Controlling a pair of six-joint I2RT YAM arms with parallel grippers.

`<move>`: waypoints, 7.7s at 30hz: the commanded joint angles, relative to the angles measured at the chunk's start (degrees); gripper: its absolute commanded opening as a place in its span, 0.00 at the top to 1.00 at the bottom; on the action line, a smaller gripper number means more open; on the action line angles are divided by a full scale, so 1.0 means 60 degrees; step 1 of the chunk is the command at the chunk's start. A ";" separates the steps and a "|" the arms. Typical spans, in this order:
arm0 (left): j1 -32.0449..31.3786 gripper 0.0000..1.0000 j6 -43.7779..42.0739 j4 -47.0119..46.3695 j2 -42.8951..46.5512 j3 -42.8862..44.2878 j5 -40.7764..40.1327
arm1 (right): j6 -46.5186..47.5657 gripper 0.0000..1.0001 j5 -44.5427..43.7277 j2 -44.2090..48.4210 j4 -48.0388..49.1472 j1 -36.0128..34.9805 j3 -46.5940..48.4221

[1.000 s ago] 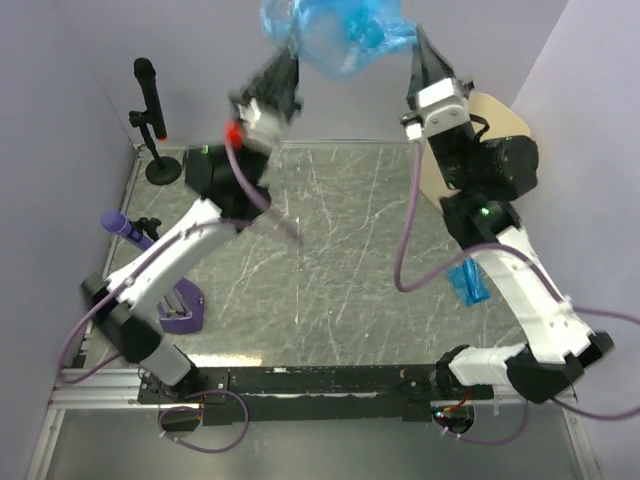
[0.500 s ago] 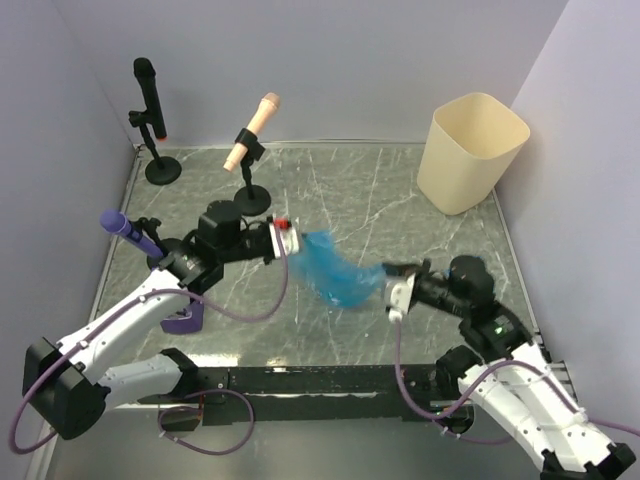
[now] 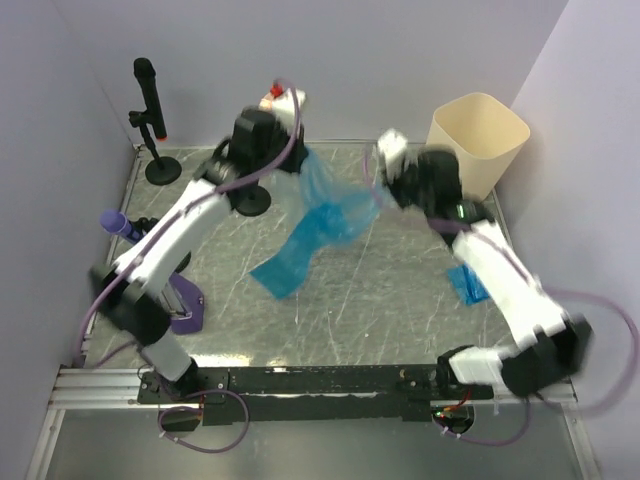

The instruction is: Put the trash bags into the trash bin

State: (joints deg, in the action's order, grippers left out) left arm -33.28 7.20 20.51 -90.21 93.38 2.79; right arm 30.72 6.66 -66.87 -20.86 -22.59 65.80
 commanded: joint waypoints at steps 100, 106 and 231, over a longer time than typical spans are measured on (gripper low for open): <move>-0.0073 0.96 -0.5097 -1.3122 0.0093 0.1565 0.0636 | 0.4495 1.00 0.0931 -0.1130 1.0957 -0.1711 0.3716; 0.0092 0.99 -1.9828 0.1809 0.2511 -0.3917 0.6288 | 0.9289 1.00 0.3833 -0.0392 -0.5420 -0.1454 0.1075; -0.0548 0.99 -0.9802 -0.1486 0.5852 -0.8651 0.5381 | 0.5545 1.00 0.3519 0.6633 0.0052 -0.0394 -0.6486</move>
State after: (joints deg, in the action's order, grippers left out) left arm -36.71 -52.88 6.74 -60.66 35.86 27.75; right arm 58.96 19.05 -39.05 -20.23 -23.66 20.64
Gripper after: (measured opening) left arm 0.010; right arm 0.005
